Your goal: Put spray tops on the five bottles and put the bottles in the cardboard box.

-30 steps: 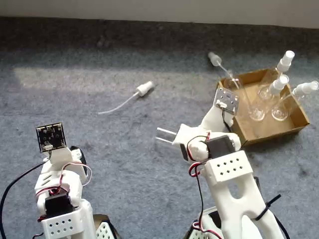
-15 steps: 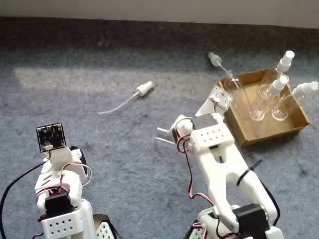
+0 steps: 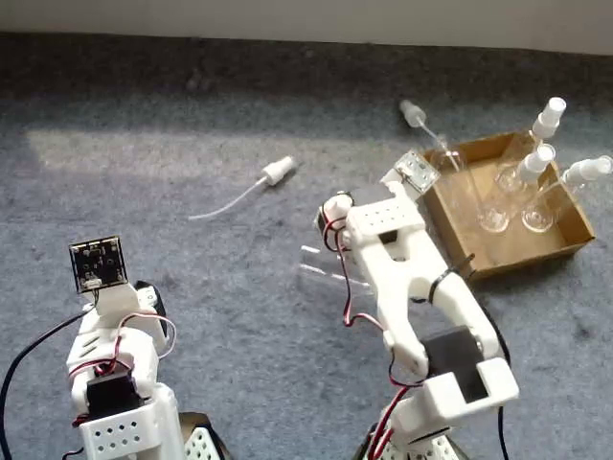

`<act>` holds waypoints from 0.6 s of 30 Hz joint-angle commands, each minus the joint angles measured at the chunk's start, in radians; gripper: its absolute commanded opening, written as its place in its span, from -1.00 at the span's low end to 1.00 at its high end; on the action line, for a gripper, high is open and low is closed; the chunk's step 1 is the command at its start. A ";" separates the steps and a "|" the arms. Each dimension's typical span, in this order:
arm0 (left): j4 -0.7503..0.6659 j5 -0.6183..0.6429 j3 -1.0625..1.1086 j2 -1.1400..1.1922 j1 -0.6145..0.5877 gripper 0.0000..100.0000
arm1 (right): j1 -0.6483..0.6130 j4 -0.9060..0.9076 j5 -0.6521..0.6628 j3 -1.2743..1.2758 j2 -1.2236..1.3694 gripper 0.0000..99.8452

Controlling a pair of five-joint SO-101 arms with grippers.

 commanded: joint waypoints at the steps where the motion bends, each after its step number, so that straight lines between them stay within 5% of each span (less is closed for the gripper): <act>1: -0.015 -0.006 -0.004 -0.001 0.024 -0.99 | 0.004 0.002 -0.015 -0.087 0.064 -0.09; 6: -0.015 -0.006 -0.004 -0.001 0.024 -0.99 | 0.004 0.004 -0.014 -0.096 0.088 -0.14; 12: -0.015 -0.006 -0.004 -0.001 0.024 -0.99 | 0.048 0.004 -0.012 -0.099 0.090 -0.55; 18: -0.015 -0.006 -0.004 -0.001 0.024 -0.99 | 0.113 -0.004 0.173 -0.102 0.090 -0.73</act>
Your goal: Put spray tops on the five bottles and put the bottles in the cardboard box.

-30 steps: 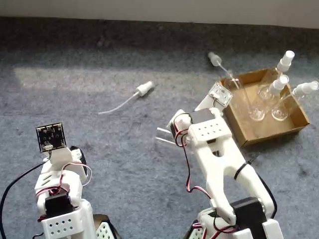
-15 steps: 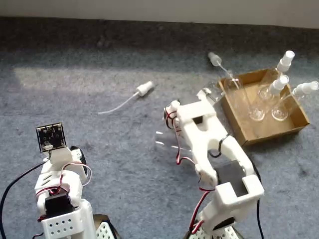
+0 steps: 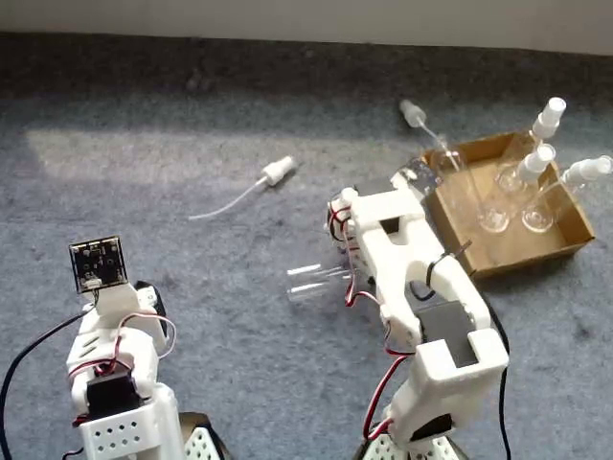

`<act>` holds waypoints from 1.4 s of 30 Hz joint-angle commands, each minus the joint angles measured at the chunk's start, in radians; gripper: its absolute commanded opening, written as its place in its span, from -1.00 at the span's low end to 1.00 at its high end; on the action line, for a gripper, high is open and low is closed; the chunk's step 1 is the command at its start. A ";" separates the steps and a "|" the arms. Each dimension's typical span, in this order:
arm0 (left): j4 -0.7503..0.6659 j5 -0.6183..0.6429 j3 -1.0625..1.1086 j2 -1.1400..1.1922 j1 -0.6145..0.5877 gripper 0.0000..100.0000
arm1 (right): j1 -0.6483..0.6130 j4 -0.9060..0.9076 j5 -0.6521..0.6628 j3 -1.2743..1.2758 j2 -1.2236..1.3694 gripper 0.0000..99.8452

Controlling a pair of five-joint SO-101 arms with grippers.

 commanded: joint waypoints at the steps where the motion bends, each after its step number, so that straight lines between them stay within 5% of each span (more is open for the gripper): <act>1: -0.015 -0.006 -0.004 -0.001 0.024 -0.99 | 0.050 -0.012 0.109 -0.059 -0.013 -0.74; 5: -0.015 -0.006 -0.004 -0.001 0.024 -0.99 | 0.093 -0.012 0.273 -0.059 -0.013 -0.74; 17: -0.018 -0.006 0.027 -0.001 0.090 -0.98 | 0.084 -0.005 1.280 -0.114 -0.015 -0.74; 22: -0.015 -0.006 0.027 -0.001 0.093 -0.98 | 0.064 -0.004 1.550 -0.107 -0.015 -0.74; 35: -0.015 -0.008 0.028 -0.001 0.094 -0.98 | 0.062 0.036 1.669 -0.110 -0.015 -0.53; 42: -0.017 -0.008 0.028 -0.001 0.094 -0.98 | 0.059 0.160 1.588 -0.173 -0.016 -0.41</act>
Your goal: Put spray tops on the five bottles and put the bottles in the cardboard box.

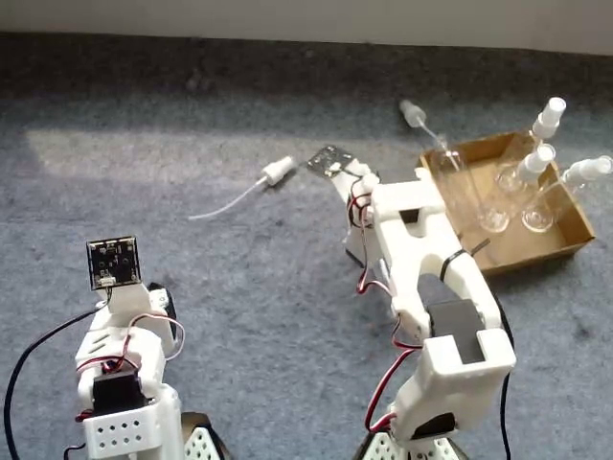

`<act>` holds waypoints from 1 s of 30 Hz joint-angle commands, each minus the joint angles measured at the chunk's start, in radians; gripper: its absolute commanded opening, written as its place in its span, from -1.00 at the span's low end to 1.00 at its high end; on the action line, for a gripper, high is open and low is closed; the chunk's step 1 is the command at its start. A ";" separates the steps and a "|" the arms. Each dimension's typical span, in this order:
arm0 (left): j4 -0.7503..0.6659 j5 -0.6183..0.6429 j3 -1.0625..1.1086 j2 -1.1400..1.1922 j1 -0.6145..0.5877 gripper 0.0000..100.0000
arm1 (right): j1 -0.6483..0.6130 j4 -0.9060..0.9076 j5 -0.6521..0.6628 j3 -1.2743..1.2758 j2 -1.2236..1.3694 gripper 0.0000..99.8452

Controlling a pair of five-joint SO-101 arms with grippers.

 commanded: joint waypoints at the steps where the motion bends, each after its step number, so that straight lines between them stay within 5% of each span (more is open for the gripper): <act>1: -0.017 -0.008 -0.001 -0.001 0.022 -0.98 | -0.016 0.067 -0.064 -0.104 -0.018 -0.41; 22: -0.015 -0.008 -0.001 -0.001 0.022 -0.98 | -0.012 0.602 -0.379 -0.803 -0.064 -0.40; 30: -0.015 -0.008 -0.001 -0.001 0.022 -0.98 | -0.048 0.596 -0.388 -0.581 -0.420 -0.40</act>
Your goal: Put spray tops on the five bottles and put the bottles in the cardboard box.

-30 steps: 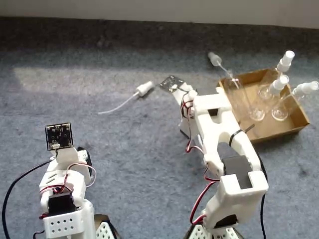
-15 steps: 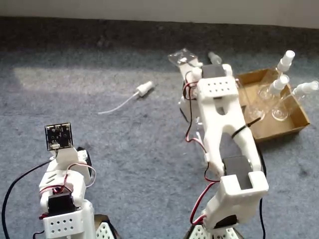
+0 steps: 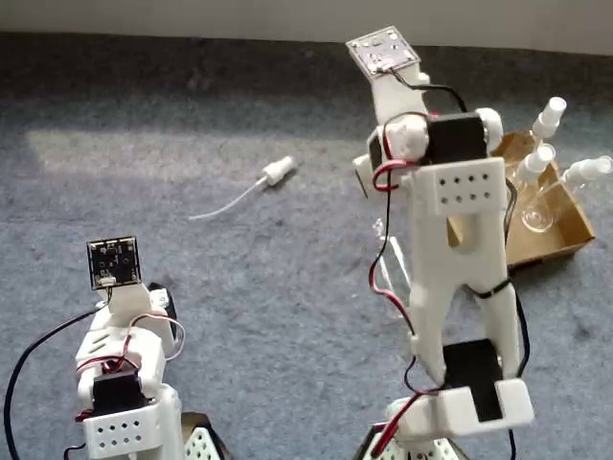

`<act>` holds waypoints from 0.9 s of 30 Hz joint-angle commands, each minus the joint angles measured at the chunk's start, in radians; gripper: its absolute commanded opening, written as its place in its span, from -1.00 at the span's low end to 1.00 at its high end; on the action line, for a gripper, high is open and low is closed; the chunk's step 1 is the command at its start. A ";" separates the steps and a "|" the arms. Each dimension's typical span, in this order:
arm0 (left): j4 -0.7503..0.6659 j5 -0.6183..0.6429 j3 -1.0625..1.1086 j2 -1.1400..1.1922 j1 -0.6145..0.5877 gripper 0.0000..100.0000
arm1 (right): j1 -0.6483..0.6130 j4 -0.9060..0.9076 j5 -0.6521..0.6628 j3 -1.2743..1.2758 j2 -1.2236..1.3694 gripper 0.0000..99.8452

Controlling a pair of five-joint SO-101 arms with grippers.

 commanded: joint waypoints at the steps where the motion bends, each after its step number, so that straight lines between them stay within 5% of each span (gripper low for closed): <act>1: -0.015 -0.008 -0.001 -0.001 0.021 -0.98 | -0.035 0.015 -0.011 0.143 -0.197 -0.40; 16: -0.015 -0.008 -0.001 -0.001 0.021 -0.98 | -0.028 -0.631 -0.011 0.975 -0.387 -0.40; 27: -0.017 -0.137 0.019 -0.001 0.022 -0.98 | 0.041 -0.751 -0.068 0.974 -0.096 -0.40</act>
